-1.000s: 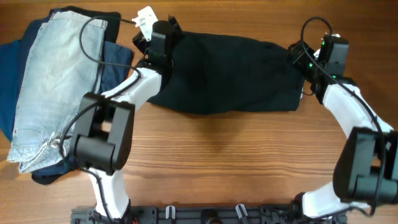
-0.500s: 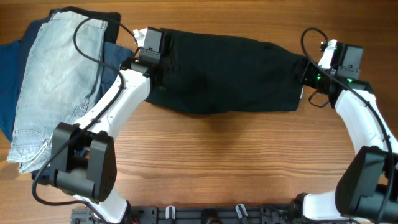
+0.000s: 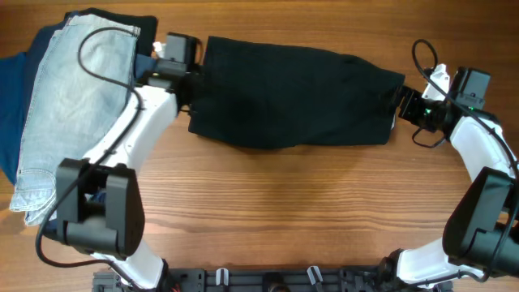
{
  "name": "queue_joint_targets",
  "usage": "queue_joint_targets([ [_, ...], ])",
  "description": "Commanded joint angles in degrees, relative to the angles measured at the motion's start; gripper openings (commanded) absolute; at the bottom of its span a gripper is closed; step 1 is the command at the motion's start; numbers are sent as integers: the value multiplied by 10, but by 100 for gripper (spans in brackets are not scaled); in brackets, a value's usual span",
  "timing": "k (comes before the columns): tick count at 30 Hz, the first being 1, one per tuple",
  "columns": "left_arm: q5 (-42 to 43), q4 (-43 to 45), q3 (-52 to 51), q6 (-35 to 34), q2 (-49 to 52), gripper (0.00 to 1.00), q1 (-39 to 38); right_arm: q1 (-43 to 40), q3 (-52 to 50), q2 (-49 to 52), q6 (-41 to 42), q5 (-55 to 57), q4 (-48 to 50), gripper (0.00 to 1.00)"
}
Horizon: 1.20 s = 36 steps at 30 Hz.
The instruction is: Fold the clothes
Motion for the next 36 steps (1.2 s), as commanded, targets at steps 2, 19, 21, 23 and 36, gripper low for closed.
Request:
queue_joint_targets([
  [2,62,-5,-1,9,8,100,36,-2,-55,10,-14,-12,43,100],
  [19,33,-65,-1,9,8,100,40,15,-79,86,18,-79,127,29],
  [21,33,-67,-1,9,8,100,40,11,-79,85,39,-79,141,14],
  [23,33,-70,-1,9,8,100,40,-1,-75,78,60,-86,134,4],
  [36,34,-90,-1,7,8,100,40,-123,32,-40,34,-87,-88,4],
])
